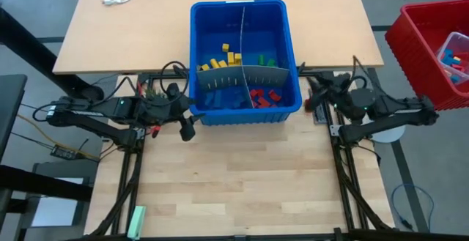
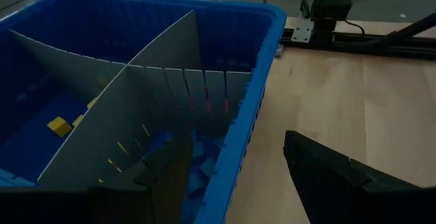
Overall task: Sort blocks
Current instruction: Put the orange block with the other orange blocks into the blue bin
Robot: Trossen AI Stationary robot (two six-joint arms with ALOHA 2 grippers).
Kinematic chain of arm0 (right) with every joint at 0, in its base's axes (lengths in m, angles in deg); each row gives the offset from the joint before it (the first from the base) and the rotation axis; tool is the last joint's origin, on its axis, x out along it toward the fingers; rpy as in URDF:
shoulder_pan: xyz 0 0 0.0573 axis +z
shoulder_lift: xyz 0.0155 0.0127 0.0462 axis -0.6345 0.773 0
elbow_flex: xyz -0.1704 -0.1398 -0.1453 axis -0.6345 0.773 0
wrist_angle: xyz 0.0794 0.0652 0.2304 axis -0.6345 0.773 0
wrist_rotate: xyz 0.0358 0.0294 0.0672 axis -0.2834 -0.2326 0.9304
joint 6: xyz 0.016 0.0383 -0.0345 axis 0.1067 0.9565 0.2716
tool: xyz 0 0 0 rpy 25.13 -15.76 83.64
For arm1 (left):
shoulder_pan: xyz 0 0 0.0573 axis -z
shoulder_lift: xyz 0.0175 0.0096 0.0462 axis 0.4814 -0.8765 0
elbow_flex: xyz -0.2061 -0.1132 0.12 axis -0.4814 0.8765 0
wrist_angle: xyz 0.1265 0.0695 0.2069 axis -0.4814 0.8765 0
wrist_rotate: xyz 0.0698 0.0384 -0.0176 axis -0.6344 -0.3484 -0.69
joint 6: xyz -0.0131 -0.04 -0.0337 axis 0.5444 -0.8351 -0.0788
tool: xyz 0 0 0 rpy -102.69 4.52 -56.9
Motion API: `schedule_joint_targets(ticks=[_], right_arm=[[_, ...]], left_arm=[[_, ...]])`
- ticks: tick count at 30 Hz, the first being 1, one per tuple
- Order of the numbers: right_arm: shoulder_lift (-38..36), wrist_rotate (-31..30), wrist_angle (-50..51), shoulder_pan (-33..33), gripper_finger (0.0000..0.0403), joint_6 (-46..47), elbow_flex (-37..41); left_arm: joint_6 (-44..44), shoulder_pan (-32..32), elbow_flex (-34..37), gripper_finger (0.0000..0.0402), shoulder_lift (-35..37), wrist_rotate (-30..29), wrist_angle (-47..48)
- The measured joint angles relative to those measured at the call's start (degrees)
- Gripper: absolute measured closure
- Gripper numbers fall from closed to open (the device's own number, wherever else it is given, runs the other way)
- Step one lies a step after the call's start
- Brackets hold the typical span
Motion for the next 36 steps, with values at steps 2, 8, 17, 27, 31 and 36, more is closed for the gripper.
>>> schedule_joint_targets(ticks=[2,8,17,27,31,36], right_arm=[[-0.1,-2.7,7.1,-2.4,0.028,7.2,-2.0],[0.2,4.4,24.4,-12.6,0.029,24.5,-4.9],[2.0,18.1,37.3,-25.7,0.0305,32.4,-2.1],[3.9,27.5,38.8,-26.8,0.0296,31.5,4.6],[4.6,27.2,38.7,-26.8,0.0283,34.5,9.2],[5.5,29.0,38.1,-26.8,0.0241,38.7,14.0]], left_arm=[[0.0,0.0,0.0,0.0159,0.0,0.0,-0.5],[0.0,0.0,0.0,0.0158,0.0,0.0,-1.9],[0.1,0.0,0.0,0.0158,0.0,0.0,-1.9],[0.1,0.0,0.0,0.0158,0.0,0.0,-1.9],[0.1,0.0,0.0,0.0158,0.0,0.0,-1.9],[0.1,0.0,0.0,0.0158,0.0,0.0,-1.9]])
